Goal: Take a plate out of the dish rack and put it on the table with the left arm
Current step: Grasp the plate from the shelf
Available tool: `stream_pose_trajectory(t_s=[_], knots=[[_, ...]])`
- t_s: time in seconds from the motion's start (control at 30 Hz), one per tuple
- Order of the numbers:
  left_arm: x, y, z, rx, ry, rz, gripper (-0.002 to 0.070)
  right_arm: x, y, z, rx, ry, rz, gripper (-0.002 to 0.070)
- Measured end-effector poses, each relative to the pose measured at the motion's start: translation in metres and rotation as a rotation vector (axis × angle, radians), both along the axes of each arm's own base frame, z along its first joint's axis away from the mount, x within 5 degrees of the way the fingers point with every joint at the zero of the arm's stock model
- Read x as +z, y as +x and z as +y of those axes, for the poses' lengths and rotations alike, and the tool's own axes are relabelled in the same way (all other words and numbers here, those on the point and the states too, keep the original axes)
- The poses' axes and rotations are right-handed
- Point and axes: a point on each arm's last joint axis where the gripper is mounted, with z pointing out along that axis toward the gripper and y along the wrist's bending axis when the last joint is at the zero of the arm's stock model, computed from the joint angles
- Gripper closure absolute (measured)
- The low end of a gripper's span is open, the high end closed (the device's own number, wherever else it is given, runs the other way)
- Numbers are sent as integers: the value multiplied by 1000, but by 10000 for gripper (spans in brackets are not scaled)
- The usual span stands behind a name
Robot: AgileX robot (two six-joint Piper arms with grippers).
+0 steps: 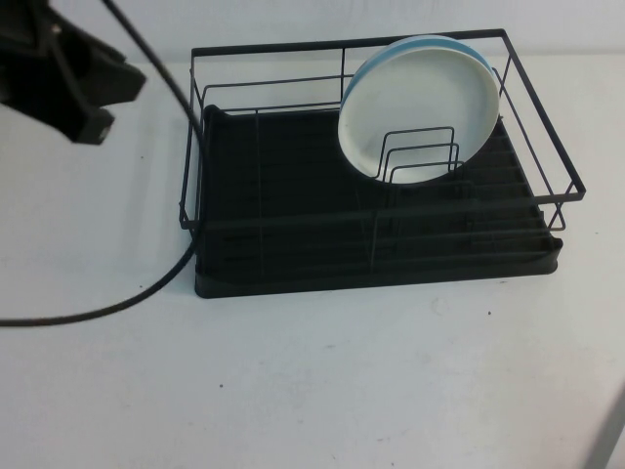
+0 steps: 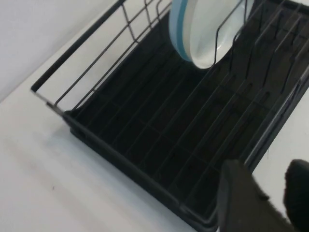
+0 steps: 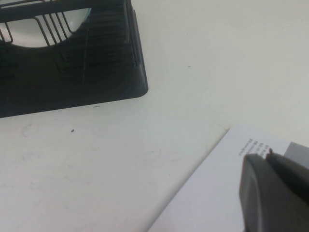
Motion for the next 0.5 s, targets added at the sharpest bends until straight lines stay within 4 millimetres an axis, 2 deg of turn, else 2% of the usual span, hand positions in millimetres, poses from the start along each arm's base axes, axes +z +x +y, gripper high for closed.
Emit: stream_pose_trajectory(t_s=[0.13,0.2,0.3,0.5], knots=[[-8,39,-32,-142,58,1,296,0,0,0,0,0,0,696],[-13,52,-53,-195,61,-7,217,0,0,0,0,0,0,696],[-23,72,-85,-233,37,-16,178,0,0,0,0,0,0,697],[-45,102,-136,-271,-6,-62,164,0,0,0,0,0,0,696]])
